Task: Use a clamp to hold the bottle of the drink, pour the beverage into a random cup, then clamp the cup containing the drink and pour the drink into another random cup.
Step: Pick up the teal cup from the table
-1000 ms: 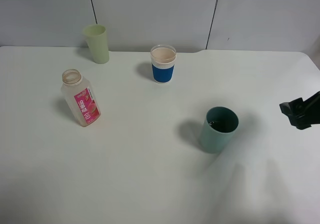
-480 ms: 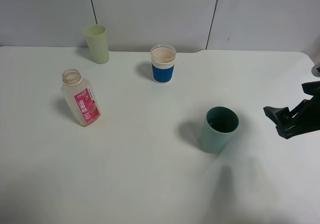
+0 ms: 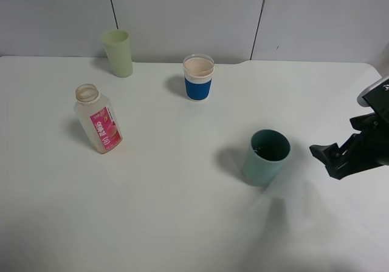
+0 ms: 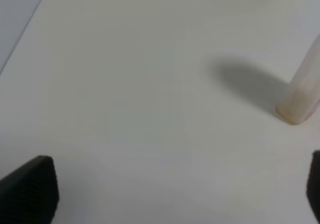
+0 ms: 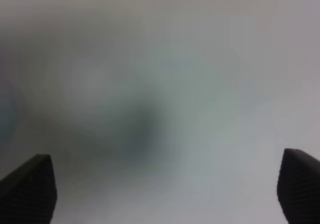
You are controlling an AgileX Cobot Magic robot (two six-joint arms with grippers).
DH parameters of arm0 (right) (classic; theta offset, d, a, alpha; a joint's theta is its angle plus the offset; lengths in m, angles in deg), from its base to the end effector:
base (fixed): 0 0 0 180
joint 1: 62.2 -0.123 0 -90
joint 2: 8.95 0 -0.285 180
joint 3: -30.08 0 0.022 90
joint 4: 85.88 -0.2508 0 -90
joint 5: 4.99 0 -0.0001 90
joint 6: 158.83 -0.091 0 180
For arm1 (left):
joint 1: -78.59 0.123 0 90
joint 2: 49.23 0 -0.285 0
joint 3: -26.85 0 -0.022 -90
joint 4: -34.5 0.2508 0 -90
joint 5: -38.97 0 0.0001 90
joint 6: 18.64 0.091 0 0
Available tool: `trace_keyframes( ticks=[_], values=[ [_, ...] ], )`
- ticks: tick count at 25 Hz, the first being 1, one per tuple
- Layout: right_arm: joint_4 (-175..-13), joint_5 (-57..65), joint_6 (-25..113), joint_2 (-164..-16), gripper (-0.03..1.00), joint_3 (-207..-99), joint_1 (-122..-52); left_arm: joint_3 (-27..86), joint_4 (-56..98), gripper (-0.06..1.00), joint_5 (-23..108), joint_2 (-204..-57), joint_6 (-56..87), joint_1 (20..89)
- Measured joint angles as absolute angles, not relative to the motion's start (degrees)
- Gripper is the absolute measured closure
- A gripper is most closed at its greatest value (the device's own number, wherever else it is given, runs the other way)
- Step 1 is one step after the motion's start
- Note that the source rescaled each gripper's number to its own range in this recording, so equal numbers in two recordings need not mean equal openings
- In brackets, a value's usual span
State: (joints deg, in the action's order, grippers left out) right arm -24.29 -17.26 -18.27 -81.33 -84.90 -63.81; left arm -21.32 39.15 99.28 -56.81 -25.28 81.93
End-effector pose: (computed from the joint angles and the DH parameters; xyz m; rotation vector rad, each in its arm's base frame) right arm 0.1661 0.0216 0.1656 -0.5528 2.2117 0.0335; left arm -0.0064 0.0061 0.2801 -0.1798 2.0155 0.0604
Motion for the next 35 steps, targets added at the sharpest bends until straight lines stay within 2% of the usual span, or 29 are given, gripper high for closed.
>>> trace_keyframes(
  ticks=[13,35],
  values=[
    [1.76,-29.05,-34.33,-91.74,0.33,-84.95,-66.68,-21.32,39.15,-0.06,99.27,-56.81,-25.28,81.93],
    [10.01,-29.21,-27.62,-102.5,0.34,-88.2,-66.68,-21.32,39.15,-0.06,99.27,-56.81,-25.28,81.93]
  ],
)
